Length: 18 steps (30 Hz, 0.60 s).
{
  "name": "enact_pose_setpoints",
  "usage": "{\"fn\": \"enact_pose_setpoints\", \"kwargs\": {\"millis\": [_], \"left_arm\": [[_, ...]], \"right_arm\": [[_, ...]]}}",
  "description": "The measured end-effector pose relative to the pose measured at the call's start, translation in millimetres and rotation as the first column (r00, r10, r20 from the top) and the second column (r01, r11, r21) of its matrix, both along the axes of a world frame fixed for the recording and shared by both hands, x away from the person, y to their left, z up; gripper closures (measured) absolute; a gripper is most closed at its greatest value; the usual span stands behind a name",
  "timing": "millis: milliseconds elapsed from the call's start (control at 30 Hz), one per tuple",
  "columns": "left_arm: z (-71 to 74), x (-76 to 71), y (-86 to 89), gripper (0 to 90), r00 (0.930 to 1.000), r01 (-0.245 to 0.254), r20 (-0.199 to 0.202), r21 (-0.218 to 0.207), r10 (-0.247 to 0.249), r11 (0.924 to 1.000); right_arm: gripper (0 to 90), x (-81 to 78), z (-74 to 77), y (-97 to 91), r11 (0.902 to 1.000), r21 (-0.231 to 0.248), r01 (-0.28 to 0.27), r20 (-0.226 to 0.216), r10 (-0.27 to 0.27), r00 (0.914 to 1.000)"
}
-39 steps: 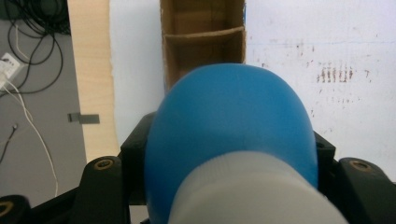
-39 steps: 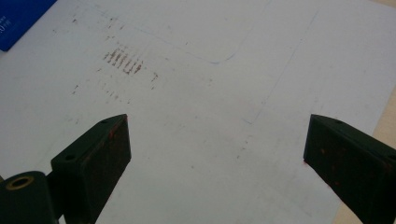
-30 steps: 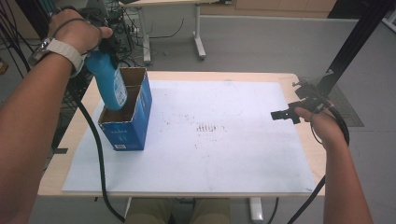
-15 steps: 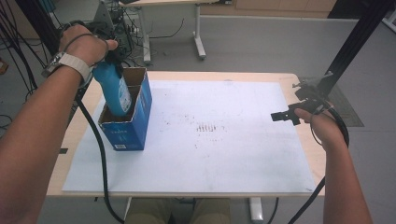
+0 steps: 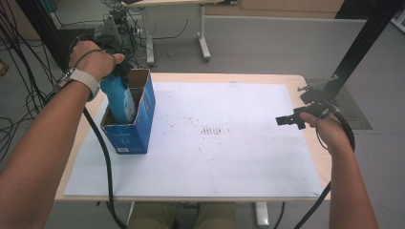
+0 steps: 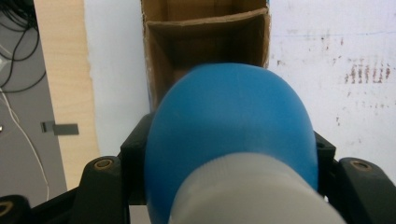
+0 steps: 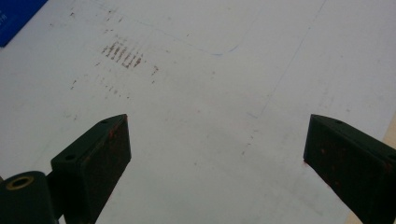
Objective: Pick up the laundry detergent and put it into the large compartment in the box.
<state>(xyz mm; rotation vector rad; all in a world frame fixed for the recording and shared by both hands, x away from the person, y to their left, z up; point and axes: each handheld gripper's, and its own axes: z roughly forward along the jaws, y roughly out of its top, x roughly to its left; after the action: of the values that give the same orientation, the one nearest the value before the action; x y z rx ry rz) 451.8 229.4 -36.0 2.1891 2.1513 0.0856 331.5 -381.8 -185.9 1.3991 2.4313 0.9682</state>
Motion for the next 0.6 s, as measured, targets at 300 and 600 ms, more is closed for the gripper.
{"fn": "enact_pose_setpoints", "kwargs": {"millis": [300, 600], "left_arm": [[-25.0, 1.9, 1.5, 38.6, 1.0000, 0.000, -0.003, -0.002, 0.000, 1.0000], [-50.6, -0.5, 3.9, 38.6, 0.9999, -0.001, 0.013, -0.009, 0.001, 1.0000]], "right_arm": [[7.1, -0.6, -3.8, -2.1, 1.0000, -0.001, 0.008, -0.011, -0.008, 0.9999], [7.2, 1.5, -6.4, -0.4, 1.0000, 0.000, 0.006, -0.017, -0.006, 0.9998]]}}
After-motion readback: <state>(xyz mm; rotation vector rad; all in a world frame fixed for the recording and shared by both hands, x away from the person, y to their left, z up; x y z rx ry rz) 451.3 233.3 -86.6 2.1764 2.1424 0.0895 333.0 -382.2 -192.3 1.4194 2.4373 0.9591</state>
